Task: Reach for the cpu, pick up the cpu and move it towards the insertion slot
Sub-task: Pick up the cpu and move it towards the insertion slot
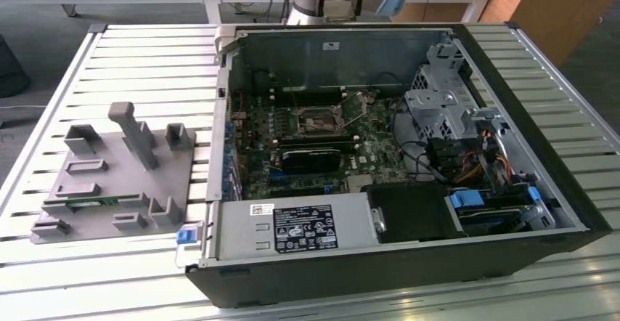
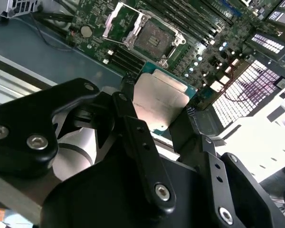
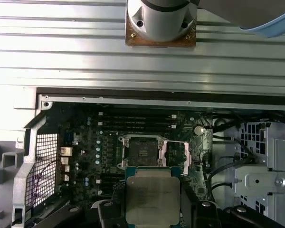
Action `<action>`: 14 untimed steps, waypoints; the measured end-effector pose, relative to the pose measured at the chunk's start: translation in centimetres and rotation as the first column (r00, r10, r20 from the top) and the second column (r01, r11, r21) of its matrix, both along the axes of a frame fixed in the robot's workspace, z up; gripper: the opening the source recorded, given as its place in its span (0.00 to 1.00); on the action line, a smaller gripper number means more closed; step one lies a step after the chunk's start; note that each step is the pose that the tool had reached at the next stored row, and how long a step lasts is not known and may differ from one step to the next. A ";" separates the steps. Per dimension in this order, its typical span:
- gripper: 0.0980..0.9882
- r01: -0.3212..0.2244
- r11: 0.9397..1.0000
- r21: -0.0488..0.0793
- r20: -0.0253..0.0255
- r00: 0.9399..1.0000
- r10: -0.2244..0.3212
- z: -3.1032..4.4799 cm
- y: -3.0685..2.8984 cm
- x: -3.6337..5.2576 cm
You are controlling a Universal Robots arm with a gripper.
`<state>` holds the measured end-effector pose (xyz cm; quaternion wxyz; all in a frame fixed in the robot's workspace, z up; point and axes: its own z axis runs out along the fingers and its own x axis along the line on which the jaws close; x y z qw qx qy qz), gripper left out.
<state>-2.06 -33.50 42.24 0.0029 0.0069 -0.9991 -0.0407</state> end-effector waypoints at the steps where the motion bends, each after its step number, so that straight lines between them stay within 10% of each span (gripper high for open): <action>1: 0.50 0.000 1.000 0.000 0.000 1.000 0.000 -0.01 0.00 0.03; 14: 0.50 0.000 1.000 0.000 0.000 1.000 0.000 -0.06 1.09 0.17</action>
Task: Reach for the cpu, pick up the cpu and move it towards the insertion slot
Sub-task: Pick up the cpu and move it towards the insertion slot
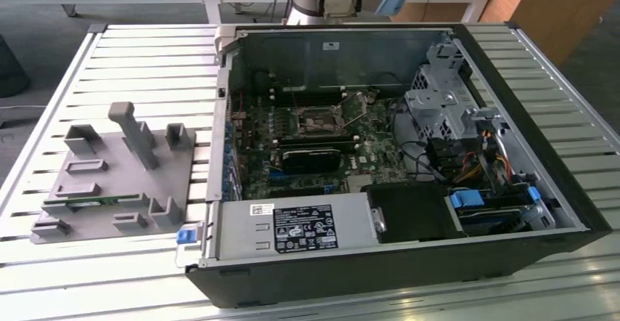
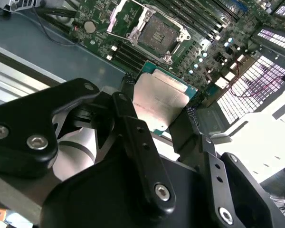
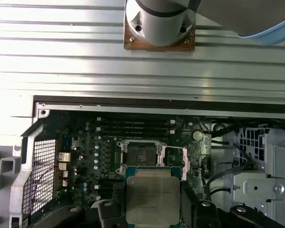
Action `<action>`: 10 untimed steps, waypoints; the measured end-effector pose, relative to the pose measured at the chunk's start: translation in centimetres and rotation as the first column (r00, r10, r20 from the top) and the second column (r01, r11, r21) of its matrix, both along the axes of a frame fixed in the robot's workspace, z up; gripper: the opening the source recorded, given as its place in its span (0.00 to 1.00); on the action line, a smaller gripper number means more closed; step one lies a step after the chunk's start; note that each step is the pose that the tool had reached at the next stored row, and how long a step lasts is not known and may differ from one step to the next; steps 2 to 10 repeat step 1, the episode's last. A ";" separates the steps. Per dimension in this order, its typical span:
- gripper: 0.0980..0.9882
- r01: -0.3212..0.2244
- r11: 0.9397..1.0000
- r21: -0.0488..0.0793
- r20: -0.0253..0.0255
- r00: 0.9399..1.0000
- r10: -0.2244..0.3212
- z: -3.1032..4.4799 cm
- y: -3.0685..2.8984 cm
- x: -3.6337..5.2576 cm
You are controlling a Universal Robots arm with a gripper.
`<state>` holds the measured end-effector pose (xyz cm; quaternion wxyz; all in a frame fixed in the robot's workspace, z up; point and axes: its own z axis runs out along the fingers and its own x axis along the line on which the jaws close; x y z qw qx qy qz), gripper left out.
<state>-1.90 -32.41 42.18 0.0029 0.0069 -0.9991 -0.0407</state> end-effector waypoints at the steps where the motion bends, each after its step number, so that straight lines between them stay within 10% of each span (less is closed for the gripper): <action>1: 0.50 0.000 1.000 0.000 0.000 1.000 0.000 0.00 0.00 0.00; 10: 0.50 0.000 1.000 0.000 0.000 1.000 0.000 0.00 0.00 0.00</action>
